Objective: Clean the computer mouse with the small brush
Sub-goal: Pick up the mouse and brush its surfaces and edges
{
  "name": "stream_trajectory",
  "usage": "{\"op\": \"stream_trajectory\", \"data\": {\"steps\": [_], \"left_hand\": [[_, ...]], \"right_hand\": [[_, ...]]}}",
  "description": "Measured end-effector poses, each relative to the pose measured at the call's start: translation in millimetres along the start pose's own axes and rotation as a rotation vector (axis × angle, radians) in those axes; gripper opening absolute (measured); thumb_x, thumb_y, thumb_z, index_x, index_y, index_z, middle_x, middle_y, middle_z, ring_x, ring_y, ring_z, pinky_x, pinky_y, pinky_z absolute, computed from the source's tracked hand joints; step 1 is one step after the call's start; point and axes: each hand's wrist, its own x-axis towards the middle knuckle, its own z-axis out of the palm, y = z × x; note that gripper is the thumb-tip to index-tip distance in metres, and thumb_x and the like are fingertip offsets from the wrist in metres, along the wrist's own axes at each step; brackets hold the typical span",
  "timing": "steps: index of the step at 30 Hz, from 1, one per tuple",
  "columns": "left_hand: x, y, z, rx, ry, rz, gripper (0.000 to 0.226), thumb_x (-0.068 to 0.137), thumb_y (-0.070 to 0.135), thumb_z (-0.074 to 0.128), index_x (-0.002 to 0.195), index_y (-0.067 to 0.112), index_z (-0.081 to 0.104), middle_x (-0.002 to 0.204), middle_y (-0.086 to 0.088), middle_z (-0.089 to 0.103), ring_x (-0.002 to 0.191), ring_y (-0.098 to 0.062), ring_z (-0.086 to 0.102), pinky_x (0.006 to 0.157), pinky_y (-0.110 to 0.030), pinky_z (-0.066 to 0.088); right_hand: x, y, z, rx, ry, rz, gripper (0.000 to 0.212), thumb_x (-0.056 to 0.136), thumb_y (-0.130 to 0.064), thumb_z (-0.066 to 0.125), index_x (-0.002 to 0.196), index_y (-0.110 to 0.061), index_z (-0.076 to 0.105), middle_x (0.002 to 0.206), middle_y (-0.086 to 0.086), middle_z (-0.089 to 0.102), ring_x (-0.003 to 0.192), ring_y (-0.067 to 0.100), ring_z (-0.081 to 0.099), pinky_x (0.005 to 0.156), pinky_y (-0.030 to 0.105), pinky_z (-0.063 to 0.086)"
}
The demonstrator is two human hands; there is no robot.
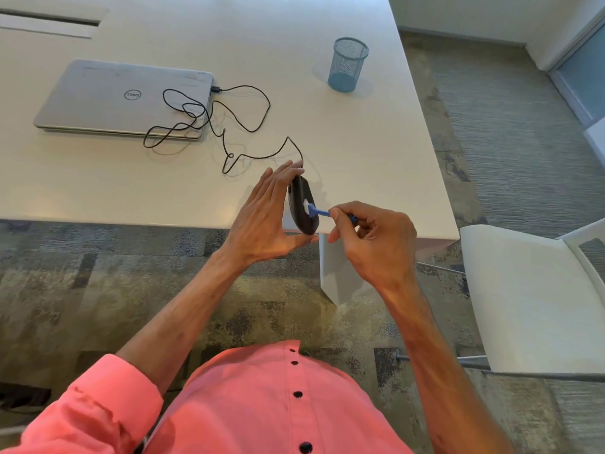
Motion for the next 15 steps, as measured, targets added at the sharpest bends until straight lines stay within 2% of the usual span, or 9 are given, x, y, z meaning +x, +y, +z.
{"op": "stream_trajectory", "data": {"steps": [2, 4, 9, 11, 13, 15], "left_hand": [[1, -2, 1, 0.014, -0.009, 0.006, 0.121, 0.085, 0.066, 0.092, 0.172, 0.006, 0.033, 0.186, -0.007, 0.033, 0.176, -0.023, 0.025, 0.146, -0.046, 0.013], [2, -4, 3, 0.021, -0.023, 0.016, 0.122, 0.085, 0.069, 0.089, 0.173, 0.006, 0.033, 0.186, -0.007, 0.033, 0.176, -0.023, 0.024, 0.146, -0.049, 0.015], [2, -3, 4, 0.02, -0.021, 0.04, 0.123, 0.084, 0.072, 0.086, 0.173, 0.004, 0.034, 0.185, -0.008, 0.033, 0.176, -0.025, 0.026, 0.145, -0.05, 0.016], [4, -2, 4, 0.023, -0.019, 0.042, 0.124, 0.083, 0.07, 0.091, 0.172, 0.004, 0.034, 0.185, -0.008, 0.034, 0.176, -0.024, 0.026, 0.146, -0.049, 0.015], [6, -3, 4, 0.035, -0.014, 0.042, 0.123, 0.085, 0.068, 0.091, 0.173, 0.004, 0.034, 0.185, -0.008, 0.033, 0.176, -0.024, 0.024, 0.146, -0.048, 0.014], [7, -3, 2, 0.052, -0.01, 0.052, 0.117, 0.088, 0.068, 0.086, 0.173, 0.004, 0.034, 0.185, -0.009, 0.033, 0.176, -0.023, 0.024, 0.146, -0.048, 0.014]], "right_hand": [[0, 1, -5, -0.053, -0.055, 0.004, 0.015, 0.103, -0.035, 0.075, 0.093, -0.034, 0.086, 0.064, -0.023, 0.074, 0.054, -0.007, 0.061, 0.056, 0.018, 0.038], [0, 0, -10, -0.082, -0.073, 0.014, 0.016, 0.103, -0.035, 0.075, 0.09, -0.034, 0.085, 0.062, -0.023, 0.074, 0.055, -0.01, 0.062, 0.058, 0.019, 0.041], [9, -11, -5, 0.042, 0.065, 0.023, 0.014, 0.105, -0.039, 0.072, 0.101, -0.035, 0.085, 0.074, -0.025, 0.078, 0.047, 0.008, 0.056, 0.052, 0.021, 0.04], [12, -15, 1, -0.006, 0.066, 0.014, 0.015, 0.106, -0.041, 0.071, 0.104, -0.036, 0.085, 0.078, -0.026, 0.079, 0.046, 0.004, 0.055, 0.054, 0.022, 0.041], [12, -16, 1, -0.089, 0.035, -0.015, 0.013, 0.105, -0.04, 0.072, 0.101, -0.037, 0.084, 0.076, -0.024, 0.079, 0.049, -0.002, 0.057, 0.056, 0.023, 0.046], [12, -15, -5, -0.196, -0.062, -0.047, 0.016, 0.103, -0.038, 0.072, 0.093, -0.034, 0.084, 0.071, -0.018, 0.078, 0.056, 0.001, 0.063, 0.06, 0.026, 0.054]]}}
